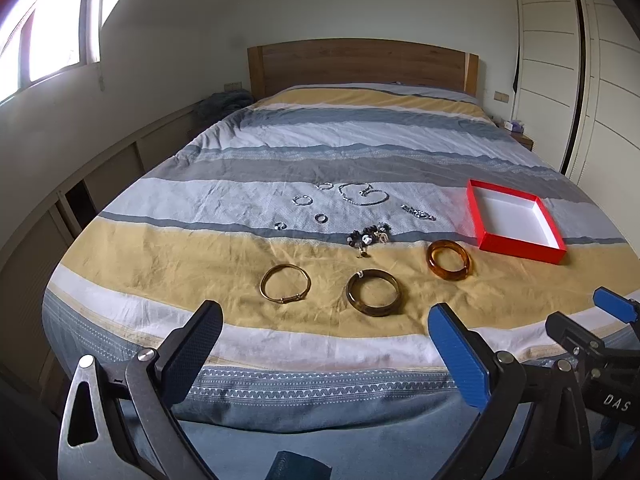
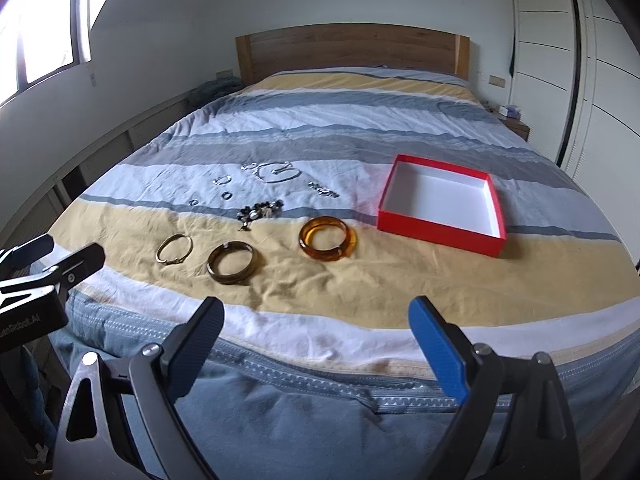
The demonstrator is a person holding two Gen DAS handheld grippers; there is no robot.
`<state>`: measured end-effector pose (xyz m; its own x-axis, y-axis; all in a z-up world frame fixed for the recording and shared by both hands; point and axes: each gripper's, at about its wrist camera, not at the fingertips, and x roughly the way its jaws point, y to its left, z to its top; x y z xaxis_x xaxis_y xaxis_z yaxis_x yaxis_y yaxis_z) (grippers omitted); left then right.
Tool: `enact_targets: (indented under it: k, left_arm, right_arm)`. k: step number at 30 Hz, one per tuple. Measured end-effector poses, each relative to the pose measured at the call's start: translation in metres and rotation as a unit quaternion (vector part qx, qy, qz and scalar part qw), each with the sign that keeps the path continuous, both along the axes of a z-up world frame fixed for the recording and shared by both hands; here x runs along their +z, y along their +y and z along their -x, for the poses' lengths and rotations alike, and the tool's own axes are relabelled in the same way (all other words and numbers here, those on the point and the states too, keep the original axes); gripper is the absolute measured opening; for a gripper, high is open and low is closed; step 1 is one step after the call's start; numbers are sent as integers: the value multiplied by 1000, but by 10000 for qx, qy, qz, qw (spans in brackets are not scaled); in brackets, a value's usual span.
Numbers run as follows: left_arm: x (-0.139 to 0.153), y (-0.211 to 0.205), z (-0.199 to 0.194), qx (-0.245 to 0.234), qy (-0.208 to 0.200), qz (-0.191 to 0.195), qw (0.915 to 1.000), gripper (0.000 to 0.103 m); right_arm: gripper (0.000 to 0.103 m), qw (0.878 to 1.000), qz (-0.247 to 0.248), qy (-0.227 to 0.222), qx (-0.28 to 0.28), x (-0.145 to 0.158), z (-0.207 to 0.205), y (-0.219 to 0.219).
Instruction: Organize jewelry
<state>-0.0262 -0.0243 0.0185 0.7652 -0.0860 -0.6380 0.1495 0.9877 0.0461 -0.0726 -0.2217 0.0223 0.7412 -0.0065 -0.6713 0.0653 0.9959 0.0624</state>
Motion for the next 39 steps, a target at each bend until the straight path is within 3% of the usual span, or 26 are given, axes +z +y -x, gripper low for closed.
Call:
enact_targets:
  k: [9, 18, 26, 39]
  left_arm:
    - [-15, -3, -7, -79, 220, -264, 9994, 101]
    - [-35, 15, -17, -53, 617, 116, 9980, 101]
    - [-42, 40, -34, 142, 887, 363, 9953, 101]
    - [-59, 33, -64, 180, 1346, 280, 9903, 101]
  right_arm:
    - [94, 9999, 20, -113, 78, -8, -5, -1]
    - [94, 9990, -79, -381, 221, -13, -9, 1]
    - [94, 9984, -73, -2, 560, -31, -26, 9]
    - [94, 9960, -417, 695, 379, -66, -55, -12]
